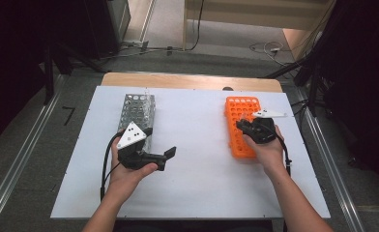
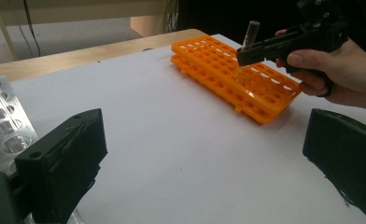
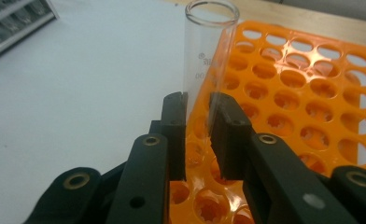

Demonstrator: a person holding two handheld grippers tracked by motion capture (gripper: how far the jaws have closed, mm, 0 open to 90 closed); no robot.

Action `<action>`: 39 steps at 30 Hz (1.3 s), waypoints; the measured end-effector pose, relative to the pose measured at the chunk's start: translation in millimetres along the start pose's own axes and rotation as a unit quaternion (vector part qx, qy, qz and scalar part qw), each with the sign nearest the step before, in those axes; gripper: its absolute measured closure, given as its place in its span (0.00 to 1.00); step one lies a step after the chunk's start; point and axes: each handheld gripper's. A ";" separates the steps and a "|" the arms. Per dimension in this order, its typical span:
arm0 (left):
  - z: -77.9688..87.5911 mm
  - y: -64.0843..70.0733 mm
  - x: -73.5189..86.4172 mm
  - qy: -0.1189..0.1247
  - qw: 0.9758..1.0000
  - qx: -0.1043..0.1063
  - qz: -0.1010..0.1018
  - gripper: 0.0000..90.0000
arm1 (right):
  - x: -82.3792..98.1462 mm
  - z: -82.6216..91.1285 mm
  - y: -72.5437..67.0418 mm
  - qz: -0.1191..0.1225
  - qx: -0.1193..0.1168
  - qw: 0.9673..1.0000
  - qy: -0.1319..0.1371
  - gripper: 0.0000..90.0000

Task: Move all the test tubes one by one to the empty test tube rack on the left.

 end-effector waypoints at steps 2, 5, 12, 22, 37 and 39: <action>-1.0 0.8 -0.2 0.000 1.000 0.002 -0.001 0.00 | -3.5 6.2 0.0 0.001 0.000 1.000 0.012 0.82; -2.3 2.5 -0.8 -0.001 1.000 0.004 -0.002 0.00 | -8.7 16.7 -0.4 0.001 -0.005 1.000 0.029 0.82; -5.8 9.0 -1.7 -0.002 1.000 0.016 -0.006 0.00 | -11.4 36.8 -10.5 0.009 -0.039 0.998 0.047 0.82; -11.3 17.8 -2.0 -0.005 0.999 0.031 -0.011 0.01 | 4.0 49.3 -38.4 0.020 -0.099 0.993 0.054 0.82; -26.2 36.8 -1.8 -0.008 0.996 0.083 -0.008 0.09 | 11.6 54.5 -89.7 0.064 -0.186 0.980 0.041 0.82; -28.0 40.6 -1.9 -0.006 0.996 0.091 -0.010 0.12 | 12.0 54.5 -97.7 0.069 -0.196 0.977 0.039 0.82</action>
Point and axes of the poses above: each handheld gripper's, and its own axes: z roughly backward along the jaws, x roughly out of its underside, y roughly to its right, and after that the axes turned 9 degrees about y, right-handed
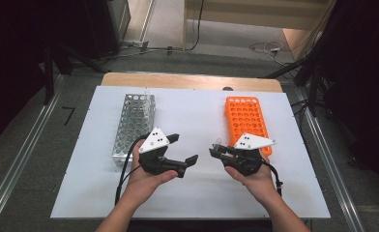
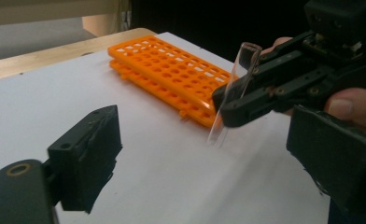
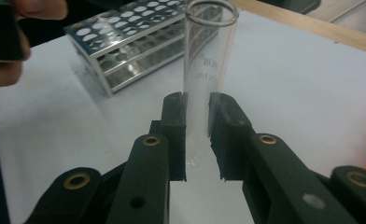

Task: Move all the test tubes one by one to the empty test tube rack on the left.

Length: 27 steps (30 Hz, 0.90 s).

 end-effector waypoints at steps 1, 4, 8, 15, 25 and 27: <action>-1.5 1.5 0.0 -0.001 1.000 0.003 -0.002 0.14 | -0.2 -1.6 -3.3 0.005 -0.005 1.000 -0.001 0.82; -5.0 5.4 0.3 0.003 1.000 0.017 0.001 0.20 | -0.7 -5.7 -12.1 0.010 -0.017 1.000 -0.006 0.82; -9.6 11.4 1.4 0.000 1.000 0.024 -0.007 0.30 | -1.2 -10.2 -21.3 0.017 -0.032 0.999 -0.009 0.82; -13.9 20.2 1.9 0.005 0.999 0.022 -0.023 0.53 | -0.8 -18.0 -37.9 0.029 -0.056 0.998 -0.017 0.82; -13.2 23.6 2.6 0.010 0.998 0.034 -0.043 0.83 | -2.2 -18.8 -40.7 0.026 -0.064 0.997 -0.017 0.82; -13.5 23.6 2.7 0.012 0.998 0.033 -0.044 0.84 | -2.3 -18.7 -40.6 0.025 -0.064 0.997 -0.018 0.82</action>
Point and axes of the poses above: each handheld gripper's, and its own axes: z roughly backward along the jaws, x roughly out of its underside, y roughly to its right, and after that the axes turned 9 degrees about y, right-handed
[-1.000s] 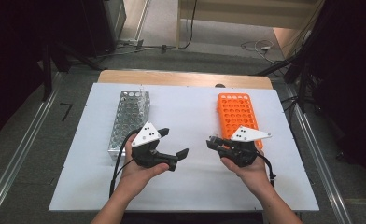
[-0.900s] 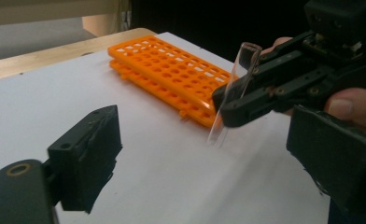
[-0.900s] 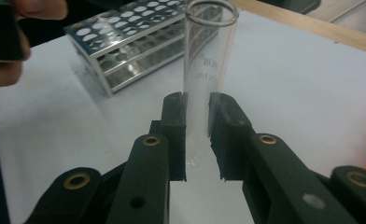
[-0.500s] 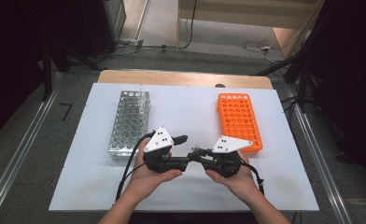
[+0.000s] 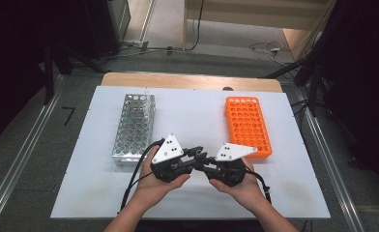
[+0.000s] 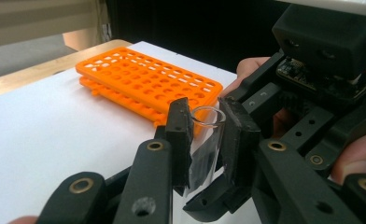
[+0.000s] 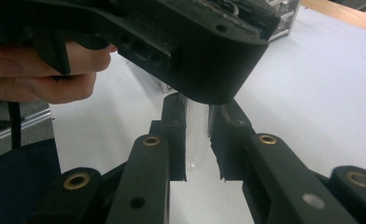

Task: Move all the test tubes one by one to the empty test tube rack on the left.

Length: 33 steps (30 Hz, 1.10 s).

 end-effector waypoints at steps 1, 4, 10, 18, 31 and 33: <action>0.2 -0.3 -0.1 -0.001 1.000 -0.001 -0.001 0.84 | 0.0 0.1 0.2 -0.001 -0.001 1.000 0.000 0.82; 0.4 -1.0 -0.4 0.002 1.000 -0.002 -0.001 0.84 | -0.2 0.3 0.7 -0.002 -0.001 1.000 0.002 0.82; 1.3 -4.7 -2.9 0.009 1.000 -0.002 0.002 0.85 | -1.0 2.0 2.3 0.001 -0.002 1.000 0.004 0.79; 14.3 -23.5 -14.3 0.024 0.999 -0.039 0.002 0.85 | -1.0 16.4 10.8 -0.003 0.011 1.000 0.015 0.29; 38.4 -65.4 -27.9 0.033 0.993 -0.116 -0.003 0.85 | 11.0 57.4 39.0 -0.031 0.032 0.998 0.039 0.00; 41.9 -73.0 -28.1 0.033 0.991 -0.130 -0.003 0.85 | 13.9 63.8 42.9 -0.034 0.041 0.998 0.040 0.00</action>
Point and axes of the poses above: each handheld gripper's, and its own axes: z roughly backward along the jaws, x roughly out of its underside, y roughly to its right, and after that the axes turned 9 degrees about y, right-handed
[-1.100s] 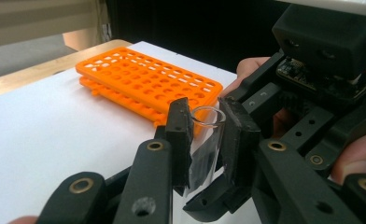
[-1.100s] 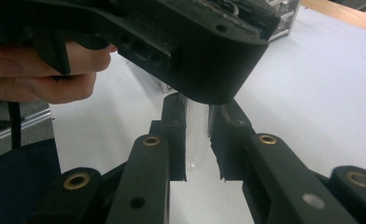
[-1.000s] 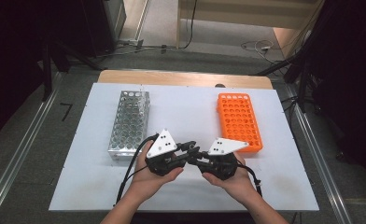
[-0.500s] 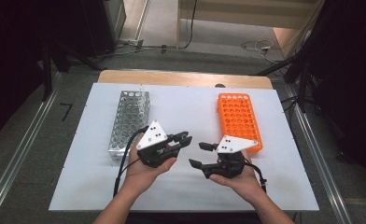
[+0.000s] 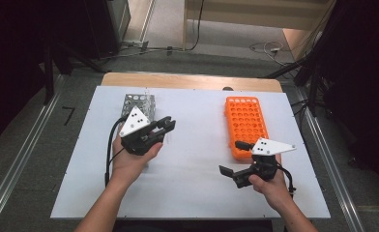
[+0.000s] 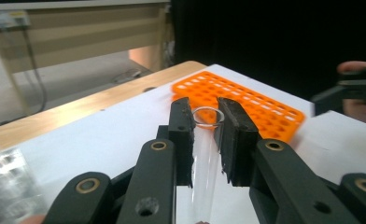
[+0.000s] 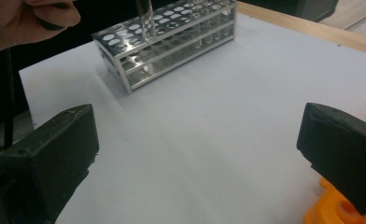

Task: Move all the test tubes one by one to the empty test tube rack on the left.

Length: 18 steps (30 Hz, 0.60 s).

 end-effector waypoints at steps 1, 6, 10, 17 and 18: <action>0.6 -4.0 -0.2 -0.001 1.000 -0.008 -0.001 0.85 | 1.4 3.1 2.2 -0.001 0.006 1.000 -0.001 0.00; 1.9 -25.3 -1.2 -0.001 0.999 -0.042 0.000 0.85 | 10.2 19.4 13.5 -0.007 0.027 1.000 -0.007 0.00; 2.4 -39.7 -1.1 0.005 0.997 -0.071 0.006 0.85 | 20.4 31.1 20.9 -0.009 0.044 0.999 -0.016 0.00; -4.6 -61.2 7.2 0.001 0.994 -0.109 0.009 0.85 | 37.2 47.7 27.0 -0.016 0.055 0.998 -0.025 0.00; -6.0 -63.9 8.2 0.002 0.994 -0.112 0.012 0.85 | 38.7 50.0 27.6 -0.019 0.057 0.998 -0.026 0.00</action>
Point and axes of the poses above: each handheld gripper's, and its own axes: z roughly backward along the jaws, x roughly out of its underside, y roughly to its right, and after that the axes turned 9 degrees about y, right-handed
